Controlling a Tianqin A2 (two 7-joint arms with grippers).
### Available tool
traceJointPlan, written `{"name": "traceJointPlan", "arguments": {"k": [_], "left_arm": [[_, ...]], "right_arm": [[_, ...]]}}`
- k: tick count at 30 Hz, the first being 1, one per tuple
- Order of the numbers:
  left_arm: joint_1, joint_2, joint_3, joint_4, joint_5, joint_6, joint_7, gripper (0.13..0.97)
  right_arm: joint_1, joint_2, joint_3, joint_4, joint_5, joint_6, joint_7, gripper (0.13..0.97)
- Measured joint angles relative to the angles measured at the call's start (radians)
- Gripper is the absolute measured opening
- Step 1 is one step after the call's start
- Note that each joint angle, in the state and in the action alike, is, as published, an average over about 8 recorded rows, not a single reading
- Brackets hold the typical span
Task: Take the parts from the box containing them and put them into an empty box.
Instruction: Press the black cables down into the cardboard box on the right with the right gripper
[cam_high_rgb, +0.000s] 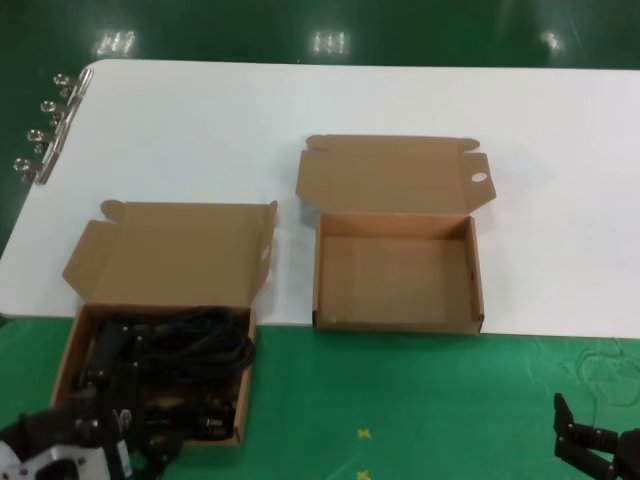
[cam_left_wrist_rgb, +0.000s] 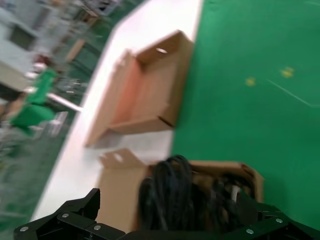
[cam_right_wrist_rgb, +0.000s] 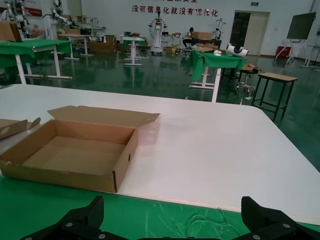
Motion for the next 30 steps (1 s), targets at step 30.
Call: {"name": "traceJointPlan", "arguments": {"k": [30], "left_arm": [[-0.492,-0.048,0.255,0.374,0.172,0.299,-0.176,0.885]], "right_arm": [[0.000,0.000,0.000,0.000,0.000,0.000,0.000,0.966]]}}
